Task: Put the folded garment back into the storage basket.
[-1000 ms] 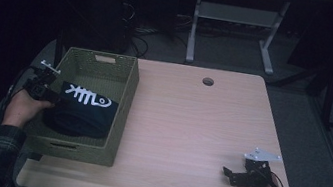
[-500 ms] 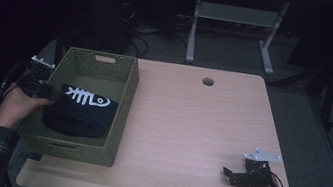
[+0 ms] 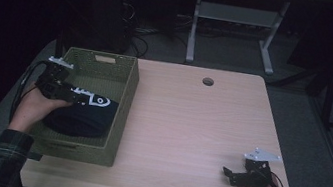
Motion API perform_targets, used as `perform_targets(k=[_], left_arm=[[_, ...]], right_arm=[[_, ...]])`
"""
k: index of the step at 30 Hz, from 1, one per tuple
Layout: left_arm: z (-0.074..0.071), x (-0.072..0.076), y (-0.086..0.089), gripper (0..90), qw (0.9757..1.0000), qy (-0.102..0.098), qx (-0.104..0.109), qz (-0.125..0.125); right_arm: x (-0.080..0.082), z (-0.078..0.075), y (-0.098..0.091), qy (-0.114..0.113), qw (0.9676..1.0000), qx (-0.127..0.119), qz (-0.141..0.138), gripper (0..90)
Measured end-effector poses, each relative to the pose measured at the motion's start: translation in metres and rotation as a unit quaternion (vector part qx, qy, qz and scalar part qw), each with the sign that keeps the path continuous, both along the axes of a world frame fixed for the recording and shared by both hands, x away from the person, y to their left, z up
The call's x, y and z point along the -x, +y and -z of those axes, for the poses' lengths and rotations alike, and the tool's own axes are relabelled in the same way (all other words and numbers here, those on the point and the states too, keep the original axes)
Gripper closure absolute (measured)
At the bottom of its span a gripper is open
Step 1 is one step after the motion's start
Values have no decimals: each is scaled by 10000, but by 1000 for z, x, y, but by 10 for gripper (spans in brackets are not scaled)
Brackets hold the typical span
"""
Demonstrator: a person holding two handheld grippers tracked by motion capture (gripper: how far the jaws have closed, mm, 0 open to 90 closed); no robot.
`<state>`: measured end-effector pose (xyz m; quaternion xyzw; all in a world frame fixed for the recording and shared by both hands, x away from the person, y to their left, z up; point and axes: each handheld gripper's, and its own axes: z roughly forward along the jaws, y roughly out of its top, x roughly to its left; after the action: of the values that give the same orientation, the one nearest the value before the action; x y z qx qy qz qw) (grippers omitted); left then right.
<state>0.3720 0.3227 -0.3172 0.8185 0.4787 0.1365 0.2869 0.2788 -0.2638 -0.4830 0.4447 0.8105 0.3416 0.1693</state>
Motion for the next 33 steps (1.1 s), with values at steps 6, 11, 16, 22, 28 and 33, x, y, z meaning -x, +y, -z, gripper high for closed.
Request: perform_targets(k=[6, 11, 16, 22, 28, 33], left_arm=[[-4, 4, -23, 161, 9997, -131, 87, 178], [-6, 10, -42, 161, 9985, -245, 274, 416], [-6, 14, -64, 161, 9970, -310, 376, 599], [-3, 19, -90, 161, 9949, -383, 458, 808], [3, 23, -119, 161, 9923, -442, 545, 1021], [10, 28, -144, 161, 9899, -447, 589, 1210]], right_arm=[[0, 0, 0, 1, 10000, -1, -1, 33], [0, 0, 0, 0, 10000, 0, 0, 33], [0, 0, 0, 4, 10000, 3, 1, 33], [0, 0, 0, 2, 10000, 1, 2, 33], [0, 0, 0, -1, 10000, 0, 2, 33], [0, 0, 0, 3, 10000, 2, 2, 32]])
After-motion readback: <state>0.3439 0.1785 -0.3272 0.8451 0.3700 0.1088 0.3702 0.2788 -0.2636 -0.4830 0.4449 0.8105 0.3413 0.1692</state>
